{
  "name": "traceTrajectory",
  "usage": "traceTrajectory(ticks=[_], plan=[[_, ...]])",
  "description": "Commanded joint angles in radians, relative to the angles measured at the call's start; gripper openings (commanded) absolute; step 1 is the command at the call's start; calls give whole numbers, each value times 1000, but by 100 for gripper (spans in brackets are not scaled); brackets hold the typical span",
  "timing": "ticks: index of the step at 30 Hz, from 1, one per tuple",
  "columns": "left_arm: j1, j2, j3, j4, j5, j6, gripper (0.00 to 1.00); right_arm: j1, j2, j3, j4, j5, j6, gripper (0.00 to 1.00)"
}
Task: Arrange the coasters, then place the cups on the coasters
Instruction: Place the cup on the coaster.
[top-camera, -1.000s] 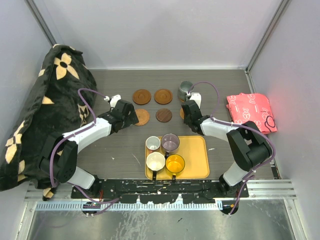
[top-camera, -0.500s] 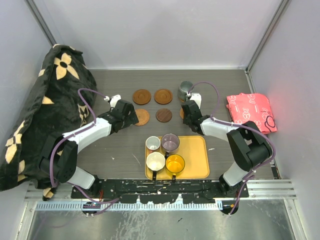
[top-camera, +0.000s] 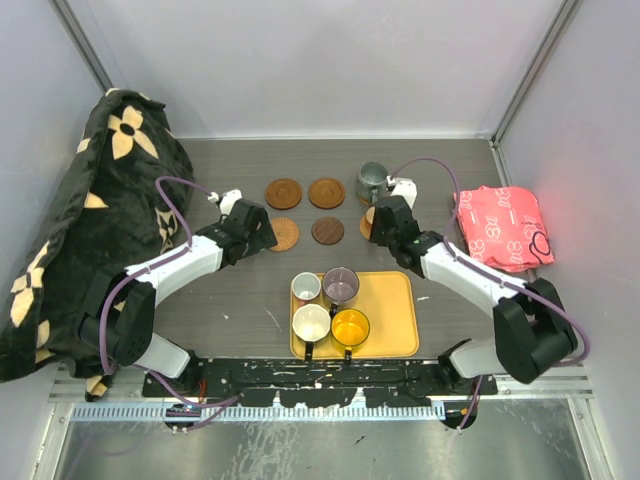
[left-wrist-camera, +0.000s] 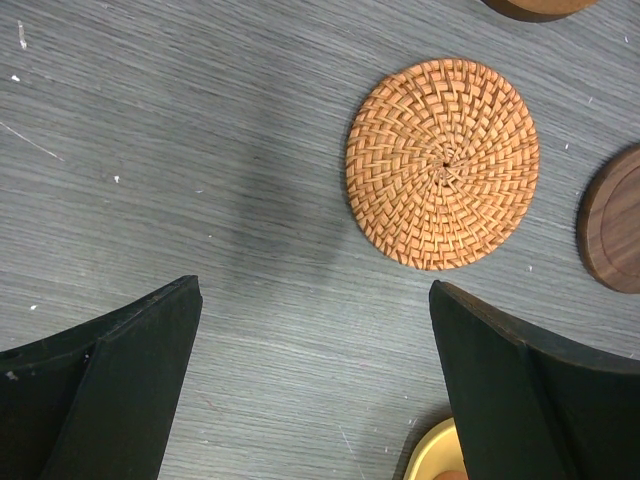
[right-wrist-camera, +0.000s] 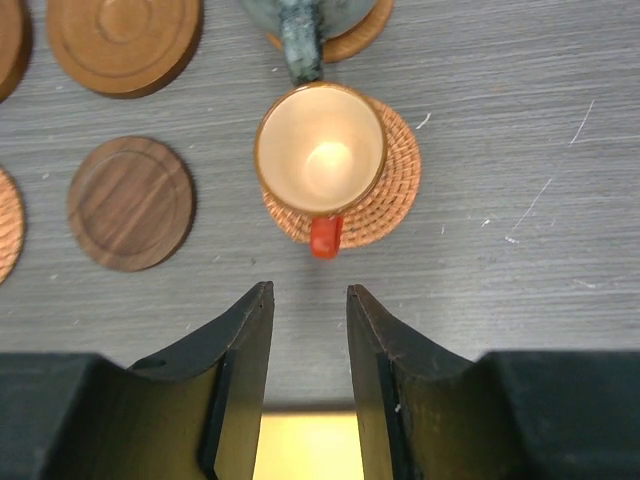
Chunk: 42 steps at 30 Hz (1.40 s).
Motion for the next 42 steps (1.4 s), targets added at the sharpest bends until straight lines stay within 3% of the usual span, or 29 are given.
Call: traceTrajectory(ticks=[1,9,21,42], plan=[[5,-14,12,36,-4,-9,98,55,-107,-2,-93,-26,40,42],[5,-20,11,36,-4,-10,98,283,-248,-32,-310,88,146,42],[5,-39,3,35,2,-15,98,531,-314,12,-533,90,349,41],[5,-51,-5,38,6,-15,98,695,-418,-13,-660,42,509,38]])
